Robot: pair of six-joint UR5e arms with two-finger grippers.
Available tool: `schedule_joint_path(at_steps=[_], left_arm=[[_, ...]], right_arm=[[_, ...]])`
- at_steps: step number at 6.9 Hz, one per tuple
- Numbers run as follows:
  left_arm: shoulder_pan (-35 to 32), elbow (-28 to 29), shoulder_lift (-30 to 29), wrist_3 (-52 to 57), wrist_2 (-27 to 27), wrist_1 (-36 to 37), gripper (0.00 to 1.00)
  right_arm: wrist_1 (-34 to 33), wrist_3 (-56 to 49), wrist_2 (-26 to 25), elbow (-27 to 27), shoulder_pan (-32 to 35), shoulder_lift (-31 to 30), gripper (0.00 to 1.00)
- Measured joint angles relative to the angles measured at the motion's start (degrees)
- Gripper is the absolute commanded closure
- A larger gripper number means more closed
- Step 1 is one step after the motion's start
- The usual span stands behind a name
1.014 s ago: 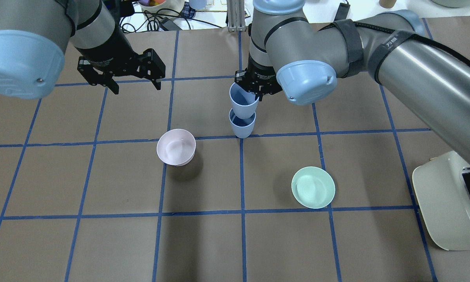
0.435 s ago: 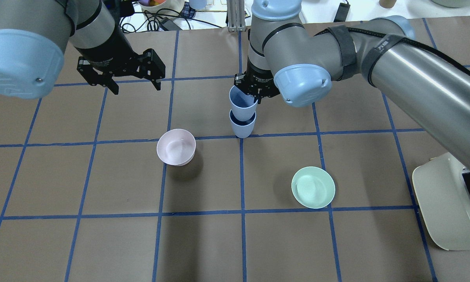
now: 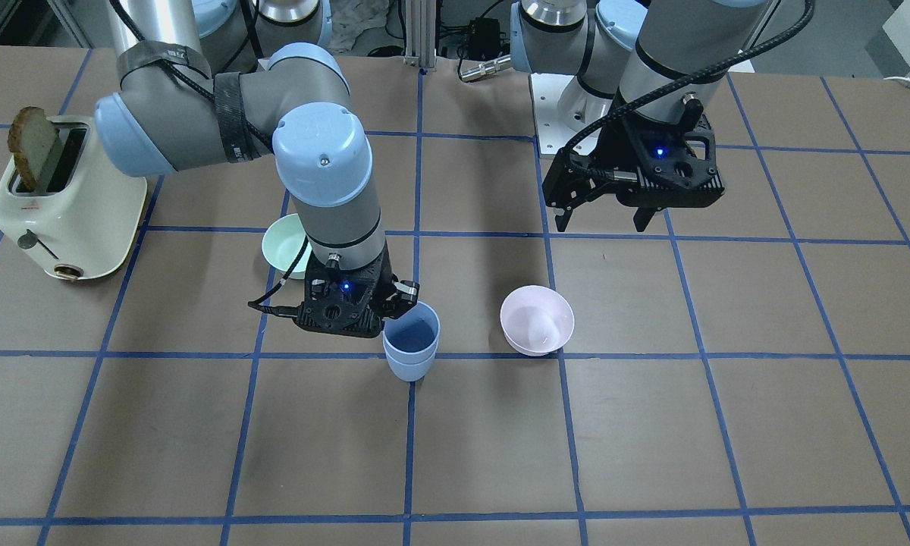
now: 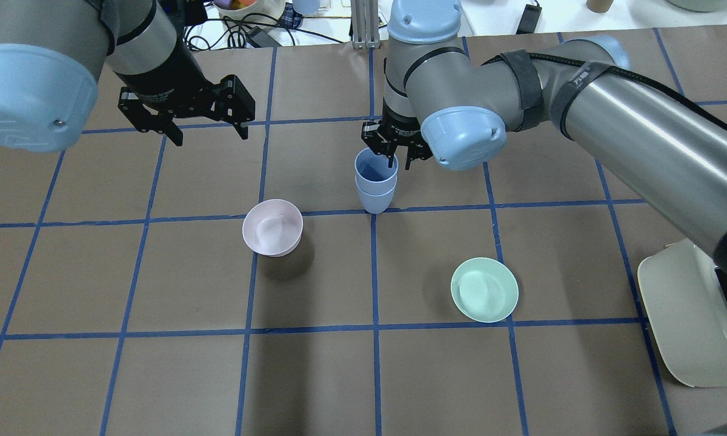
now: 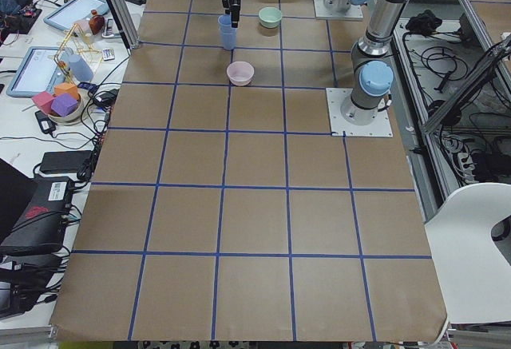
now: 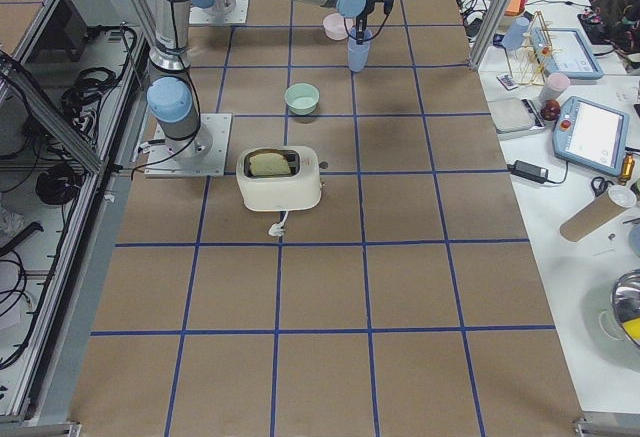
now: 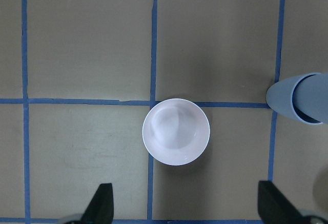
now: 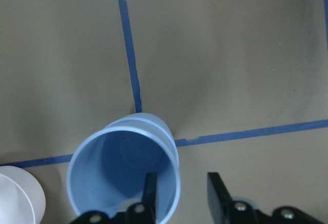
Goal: Stack blue cups with both arms
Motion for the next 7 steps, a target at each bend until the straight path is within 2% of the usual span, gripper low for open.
schedule_joint_path(at_steps=[2, 4, 5, 7], left_arm=[[0.0, 0.0, 0.0, 0.0, 0.0, 0.0, 0.00], [0.0, 0.0, 0.0, 0.0, 0.0, -0.1, 0.00], [-0.1, 0.0, 0.0, 0.0, 0.0, -0.1, 0.00], [-0.1, 0.0, 0.0, 0.0, 0.0, -0.2, 0.00]], right_arm=[[2.8, -5.4, -1.0, -4.1, -3.5, -0.9, 0.00], [9.7, -15.9, -2.9, -7.7, -12.7, -3.7, 0.00], [12.6, -20.9, -3.1, -8.1, -16.7, -6.5, 0.00], [18.1, -24.9, -2.9, -7.3, -19.3, -12.5, 0.00]])
